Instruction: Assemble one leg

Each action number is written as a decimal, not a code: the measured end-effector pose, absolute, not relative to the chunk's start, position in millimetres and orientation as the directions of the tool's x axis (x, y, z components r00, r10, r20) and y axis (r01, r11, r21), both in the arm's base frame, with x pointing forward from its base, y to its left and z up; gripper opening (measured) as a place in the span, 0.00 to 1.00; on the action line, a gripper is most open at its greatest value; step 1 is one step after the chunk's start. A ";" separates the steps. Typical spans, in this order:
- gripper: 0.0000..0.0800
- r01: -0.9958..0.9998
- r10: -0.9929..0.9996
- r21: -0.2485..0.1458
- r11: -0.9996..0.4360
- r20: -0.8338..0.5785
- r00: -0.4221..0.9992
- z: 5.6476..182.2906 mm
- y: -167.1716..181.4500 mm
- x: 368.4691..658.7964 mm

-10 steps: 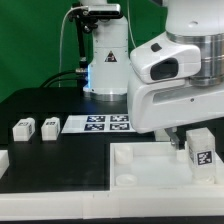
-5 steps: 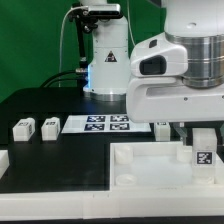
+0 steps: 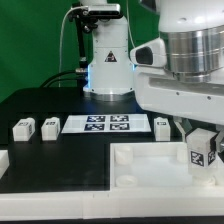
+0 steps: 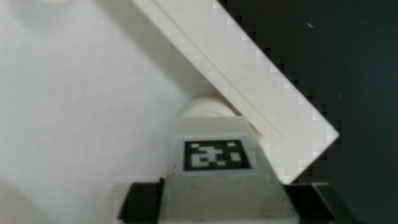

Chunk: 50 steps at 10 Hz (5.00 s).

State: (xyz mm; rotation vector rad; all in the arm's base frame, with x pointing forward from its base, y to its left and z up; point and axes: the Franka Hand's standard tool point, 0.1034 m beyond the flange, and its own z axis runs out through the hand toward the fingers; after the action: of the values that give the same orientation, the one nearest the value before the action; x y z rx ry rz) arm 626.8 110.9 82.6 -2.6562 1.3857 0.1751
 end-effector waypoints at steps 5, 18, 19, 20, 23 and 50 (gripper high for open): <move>0.37 -0.983 -0.962 0.000 -0.182 -0.205 0.178 81.8 119.4 626.0; 0.81 -0.087 -0.082 -0.122 -0.989 -0.044 0.996 83.3 118.9 628.9; 0.81 -0.045 -0.041 -0.124 -0.991 -0.032 0.999 82.8 117.9 629.7; 0.79 -0.072 -0.068 -0.125 -0.990 -0.036 0.997 82.7 118.6 629.6; 0.38 -0.163 -0.158 -0.120 -0.979 -0.048 0.986 82.2 118.5 629.3; 0.65 -0.279 -0.276 -0.144 -0.950 -0.041 0.960 75.7 120.5 627.3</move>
Offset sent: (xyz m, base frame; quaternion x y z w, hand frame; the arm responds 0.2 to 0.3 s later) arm 0.0027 0.0097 -0.0046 0.0155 -0.0107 0.2072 0.9781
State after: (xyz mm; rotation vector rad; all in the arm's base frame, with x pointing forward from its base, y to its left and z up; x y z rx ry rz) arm 627.3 120.5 75.7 -2.9630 0.4212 0.0304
